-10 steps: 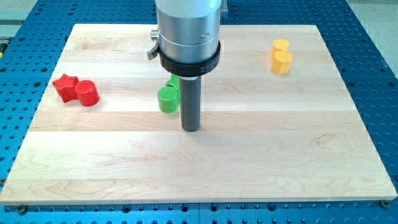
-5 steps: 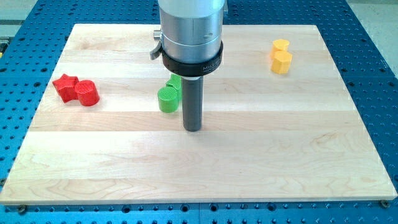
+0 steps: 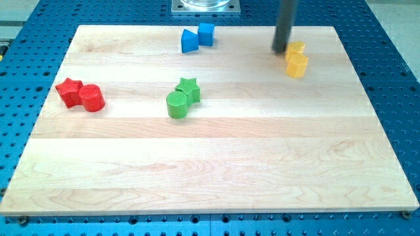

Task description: Push the yellow hexagon to the bottom right corner of the board

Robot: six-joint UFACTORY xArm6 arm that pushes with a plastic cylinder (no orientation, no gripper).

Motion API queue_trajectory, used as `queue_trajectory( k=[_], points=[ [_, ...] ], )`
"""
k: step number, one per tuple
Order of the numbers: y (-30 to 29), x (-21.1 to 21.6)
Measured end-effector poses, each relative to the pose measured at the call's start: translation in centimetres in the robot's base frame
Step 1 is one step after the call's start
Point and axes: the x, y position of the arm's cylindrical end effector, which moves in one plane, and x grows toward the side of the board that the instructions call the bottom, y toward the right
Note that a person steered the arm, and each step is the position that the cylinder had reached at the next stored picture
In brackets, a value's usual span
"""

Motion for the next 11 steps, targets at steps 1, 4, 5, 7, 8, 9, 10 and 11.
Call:
queue_trajectory(
  k=[1, 4, 5, 7, 8, 9, 10, 11],
  points=[
    [1.2, 2.5],
    [0.4, 14.8],
    [-0.8, 11.0],
    [1.5, 24.4],
    [3.3, 25.3],
    [2.9, 19.3],
    [-1.0, 20.9],
    [-1.1, 24.8]
  ],
)
